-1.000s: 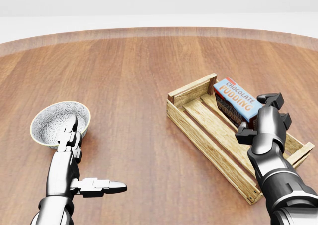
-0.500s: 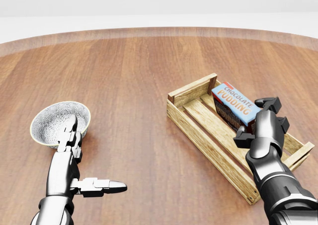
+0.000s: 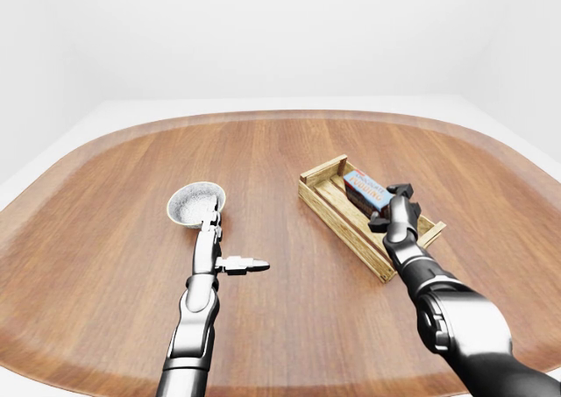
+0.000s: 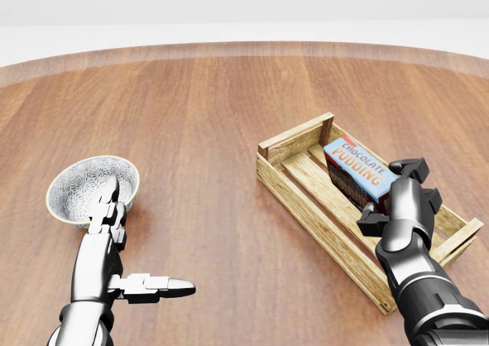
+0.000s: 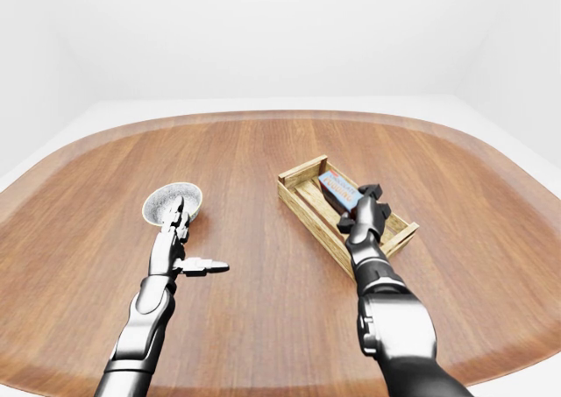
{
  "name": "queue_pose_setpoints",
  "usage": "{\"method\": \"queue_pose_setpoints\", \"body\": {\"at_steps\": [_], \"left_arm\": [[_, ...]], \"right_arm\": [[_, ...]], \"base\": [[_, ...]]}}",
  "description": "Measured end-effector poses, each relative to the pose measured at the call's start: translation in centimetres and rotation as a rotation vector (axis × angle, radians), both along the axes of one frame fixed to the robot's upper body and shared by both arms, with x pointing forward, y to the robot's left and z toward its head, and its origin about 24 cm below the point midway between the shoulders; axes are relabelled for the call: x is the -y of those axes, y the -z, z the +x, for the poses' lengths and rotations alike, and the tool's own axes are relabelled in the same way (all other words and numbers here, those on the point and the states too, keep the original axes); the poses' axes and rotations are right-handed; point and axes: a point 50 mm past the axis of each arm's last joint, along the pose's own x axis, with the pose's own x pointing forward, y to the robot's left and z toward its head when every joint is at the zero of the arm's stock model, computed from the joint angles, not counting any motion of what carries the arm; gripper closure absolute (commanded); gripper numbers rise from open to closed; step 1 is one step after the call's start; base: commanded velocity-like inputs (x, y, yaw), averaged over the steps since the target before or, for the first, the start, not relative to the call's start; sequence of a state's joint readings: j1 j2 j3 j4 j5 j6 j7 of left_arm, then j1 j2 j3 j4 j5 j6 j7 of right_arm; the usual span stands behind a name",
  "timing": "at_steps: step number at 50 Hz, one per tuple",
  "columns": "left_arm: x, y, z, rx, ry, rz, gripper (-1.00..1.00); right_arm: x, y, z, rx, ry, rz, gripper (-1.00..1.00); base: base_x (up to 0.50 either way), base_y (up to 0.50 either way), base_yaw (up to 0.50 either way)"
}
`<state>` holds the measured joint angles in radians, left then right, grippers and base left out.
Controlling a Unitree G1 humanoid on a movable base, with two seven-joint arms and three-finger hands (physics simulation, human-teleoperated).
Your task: Pick up the chocolate pudding and put it in the tray.
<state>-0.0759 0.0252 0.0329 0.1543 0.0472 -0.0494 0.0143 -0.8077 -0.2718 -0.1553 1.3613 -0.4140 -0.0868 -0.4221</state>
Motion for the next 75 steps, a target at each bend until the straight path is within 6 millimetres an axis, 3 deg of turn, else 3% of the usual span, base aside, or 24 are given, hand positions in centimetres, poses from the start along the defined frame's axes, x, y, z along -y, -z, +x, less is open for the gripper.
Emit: {"method": "queue_pose_setpoints", "body": {"at_steps": [75], "left_arm": [[0.0,-0.1,0.0,-0.001,0.0,-0.001,-1.0]], "right_arm": [[-0.2,2.9,-2.0,-0.095,-0.016,-0.032,1.0]], "base": [[0.0,0.0,0.0]]}}
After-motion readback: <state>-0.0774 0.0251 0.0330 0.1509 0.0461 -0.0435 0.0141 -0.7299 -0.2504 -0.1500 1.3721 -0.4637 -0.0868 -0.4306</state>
